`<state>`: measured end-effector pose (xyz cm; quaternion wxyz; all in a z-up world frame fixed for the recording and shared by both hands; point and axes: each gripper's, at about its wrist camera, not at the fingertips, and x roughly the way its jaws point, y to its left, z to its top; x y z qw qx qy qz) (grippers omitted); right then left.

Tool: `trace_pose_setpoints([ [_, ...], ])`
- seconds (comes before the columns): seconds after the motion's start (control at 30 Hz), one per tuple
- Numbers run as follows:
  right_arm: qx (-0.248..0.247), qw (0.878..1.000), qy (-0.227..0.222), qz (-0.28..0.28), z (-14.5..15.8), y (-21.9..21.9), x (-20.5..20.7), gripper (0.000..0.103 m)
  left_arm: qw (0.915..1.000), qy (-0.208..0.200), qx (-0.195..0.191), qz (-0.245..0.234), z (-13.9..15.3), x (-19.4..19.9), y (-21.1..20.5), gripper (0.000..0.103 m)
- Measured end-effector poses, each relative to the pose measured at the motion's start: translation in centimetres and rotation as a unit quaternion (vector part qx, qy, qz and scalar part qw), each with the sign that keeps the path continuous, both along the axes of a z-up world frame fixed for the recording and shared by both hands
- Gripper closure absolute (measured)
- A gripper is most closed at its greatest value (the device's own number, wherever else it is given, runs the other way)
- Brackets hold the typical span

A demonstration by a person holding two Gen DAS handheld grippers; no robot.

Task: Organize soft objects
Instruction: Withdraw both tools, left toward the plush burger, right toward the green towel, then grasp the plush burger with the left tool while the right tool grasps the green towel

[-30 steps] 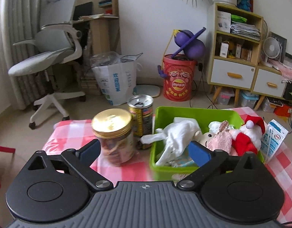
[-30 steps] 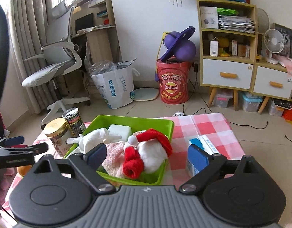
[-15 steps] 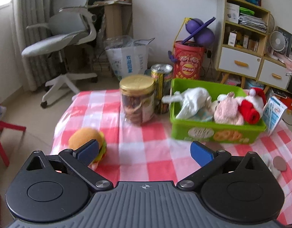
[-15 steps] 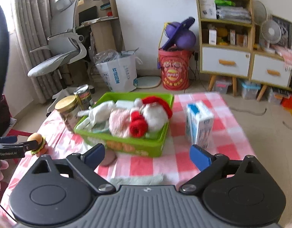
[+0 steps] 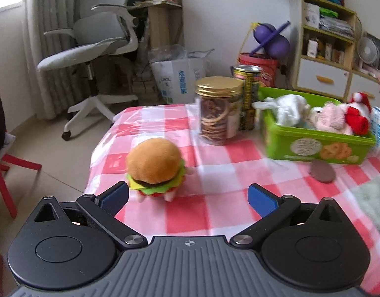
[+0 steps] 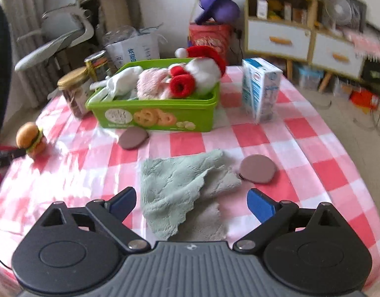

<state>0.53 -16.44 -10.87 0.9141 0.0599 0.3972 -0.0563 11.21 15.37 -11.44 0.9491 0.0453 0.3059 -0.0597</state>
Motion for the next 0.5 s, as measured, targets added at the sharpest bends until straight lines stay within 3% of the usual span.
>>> trace_pose_setpoints([
  [0.2, -0.004, 1.000, 0.007, 0.017, -2.3, 1.6, 0.6, 0.038, 0.9993, -0.017, -0.023, 0.024, -2.0, 2.2, 2.2, 0.005],
  [0.5, 0.031, 0.999, 0.023, -0.018, -4.4, 0.6, 2.2, 0.038, 0.9967, -0.026, -0.059, 0.049, -3.0, 4.5, 3.2, 0.007],
])
